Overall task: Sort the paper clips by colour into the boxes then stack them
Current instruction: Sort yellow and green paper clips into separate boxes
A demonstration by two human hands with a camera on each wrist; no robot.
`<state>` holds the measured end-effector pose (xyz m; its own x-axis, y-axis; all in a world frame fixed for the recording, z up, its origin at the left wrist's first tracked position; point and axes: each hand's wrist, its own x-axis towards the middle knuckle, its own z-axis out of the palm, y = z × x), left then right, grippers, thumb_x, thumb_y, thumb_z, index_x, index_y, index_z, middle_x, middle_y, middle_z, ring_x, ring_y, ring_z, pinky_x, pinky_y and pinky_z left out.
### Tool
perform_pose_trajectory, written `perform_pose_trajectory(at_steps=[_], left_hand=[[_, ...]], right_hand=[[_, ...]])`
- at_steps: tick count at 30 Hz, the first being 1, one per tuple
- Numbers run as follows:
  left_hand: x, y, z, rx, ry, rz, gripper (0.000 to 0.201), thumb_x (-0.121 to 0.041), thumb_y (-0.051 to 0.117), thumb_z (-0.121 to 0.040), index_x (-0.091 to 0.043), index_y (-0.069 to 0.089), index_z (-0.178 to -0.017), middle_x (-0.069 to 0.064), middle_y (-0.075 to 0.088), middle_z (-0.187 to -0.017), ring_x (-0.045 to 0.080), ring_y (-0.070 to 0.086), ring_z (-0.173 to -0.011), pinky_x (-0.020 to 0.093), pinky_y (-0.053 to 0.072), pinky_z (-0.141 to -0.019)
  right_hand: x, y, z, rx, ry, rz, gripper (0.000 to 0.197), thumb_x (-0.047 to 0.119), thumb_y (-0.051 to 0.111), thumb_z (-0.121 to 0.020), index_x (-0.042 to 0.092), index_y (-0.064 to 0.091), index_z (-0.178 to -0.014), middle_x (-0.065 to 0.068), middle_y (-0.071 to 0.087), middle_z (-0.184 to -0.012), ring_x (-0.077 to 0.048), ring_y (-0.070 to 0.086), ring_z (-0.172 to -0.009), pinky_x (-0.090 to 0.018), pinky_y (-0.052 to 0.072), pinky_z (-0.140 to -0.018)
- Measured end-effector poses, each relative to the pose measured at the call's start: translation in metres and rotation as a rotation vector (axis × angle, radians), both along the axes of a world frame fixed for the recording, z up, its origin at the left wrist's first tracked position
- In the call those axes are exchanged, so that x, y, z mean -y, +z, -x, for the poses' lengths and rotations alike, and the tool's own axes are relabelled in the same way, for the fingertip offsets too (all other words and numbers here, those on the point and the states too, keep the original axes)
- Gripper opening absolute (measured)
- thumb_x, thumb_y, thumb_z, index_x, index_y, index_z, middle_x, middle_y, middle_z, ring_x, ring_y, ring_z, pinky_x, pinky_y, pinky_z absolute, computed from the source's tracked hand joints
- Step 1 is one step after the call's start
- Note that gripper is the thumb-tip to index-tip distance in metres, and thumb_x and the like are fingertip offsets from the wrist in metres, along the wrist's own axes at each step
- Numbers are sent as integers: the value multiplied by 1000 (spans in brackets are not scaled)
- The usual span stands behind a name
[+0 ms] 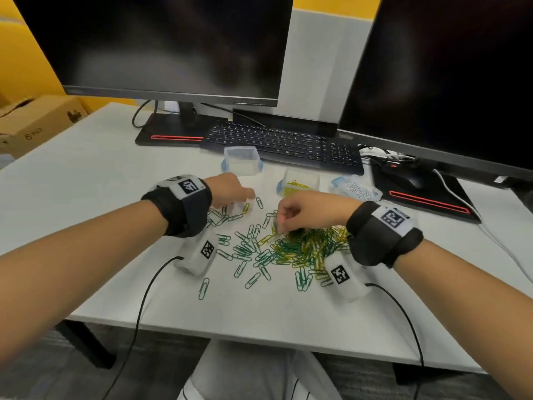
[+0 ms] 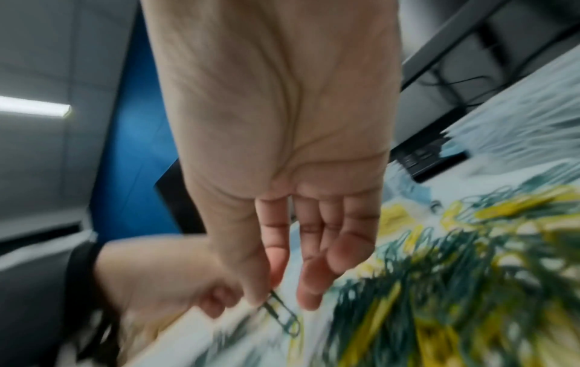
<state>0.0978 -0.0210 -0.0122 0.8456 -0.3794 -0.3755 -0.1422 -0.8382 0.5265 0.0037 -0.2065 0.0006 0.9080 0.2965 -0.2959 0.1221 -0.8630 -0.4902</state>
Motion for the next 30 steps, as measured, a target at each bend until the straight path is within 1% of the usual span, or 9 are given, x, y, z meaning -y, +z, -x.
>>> perform_pose_trajectory(at_steps=[5, 8, 11, 15, 18, 22, 24, 26, 30], left_hand=[[17, -4, -3, 222, -193, -252, 40, -39, 68, -84, -4, 64, -103, 12, 64, -105, 26, 59, -98, 32, 47, -81], [23, -2, -2, 221, -219, -289, 43, -32, 68, -86, 0, 62, -113, 15, 64, -114, 29, 59, -105, 31, 47, -83], [25, 1, 1, 164, -190, -245, 36, -30, 59, -91, 3, 62, -107, 20, 63, -106, 33, 60, -100, 34, 48, -79], [18, 4, 7, -296, 90, 348, 22, -16, 34, -92, -9, 42, -72, 8, 42, -68, 17, 33, -53, 23, 26, -48], [5, 4, 9, -716, 251, 764, 17, -14, 28, -83, -16, 33, -66, 3, 36, -62, 14, 26, -52, 21, 22, -46], [-3, 3, 17, -902, 318, 975, 18, -15, 27, -82, -14, 38, -68, 4, 40, -64, 14, 36, -52, 20, 34, -46], [0, 4, 23, -902, 308, 976, 20, -21, 32, -84, -16, 37, -66, 2, 39, -63, 13, 34, -51, 20, 33, -45], [3, 5, 30, -817, 254, 860, 25, -23, 43, -88, -17, 38, -65, -2, 34, -59, 11, 29, -48, 18, 28, -42], [14, 5, 45, -281, -125, 195, 22, -26, 64, -88, -12, 52, -77, -1, 38, -61, 14, 31, -51, 20, 27, -45]], right_hand=[[28, 19, 1, 37, -141, 157, 8, 17, 62, -87, 10, 66, -89, 1, 67, -78, -17, 61, -67, -27, 52, -64], [15, 15, 2, 154, -85, 317, 17, 25, 60, -89, 10, 69, -91, -4, 68, -91, -20, 60, -81, -25, 44, -66], [-12, 1, -3, 193, -75, 289, 34, 36, 64, -89, 3, 70, -87, -11, 69, -86, -20, 57, -75, -27, 40, -64], [-29, -15, -19, 140, -72, 336, 35, 40, 71, -82, 6, 66, -79, -6, 65, -73, -21, 56, -66, -34, 49, -66], [-31, -21, -24, 80, -36, 337, 30, 31, 69, -83, 3, 70, -94, -11, 72, -90, -25, 66, -80, -39, 55, -73], [-26, -15, -21, 57, 13, 331, 24, 26, 69, -82, 3, 72, -89, -10, 72, -88, -20, 61, -75, -37, 54, -71], [-15, -8, -15, 80, -54, 176, 11, 20, 68, -84, 9, 68, -86, -1, 67, -78, -17, 59, -69, -30, 50, -64], [1, -1, -8, -6, -255, -242, 10, 10, 62, -88, 9, 64, -98, 1, 61, -73, -13, 55, -60, -25, 47, -59], [37, 1, 6, -363, -595, -891, 15, 7, 46, -95, 2, 57, -105, -4, 50, -76, -12, 48, -59, -22, 43, -51]])
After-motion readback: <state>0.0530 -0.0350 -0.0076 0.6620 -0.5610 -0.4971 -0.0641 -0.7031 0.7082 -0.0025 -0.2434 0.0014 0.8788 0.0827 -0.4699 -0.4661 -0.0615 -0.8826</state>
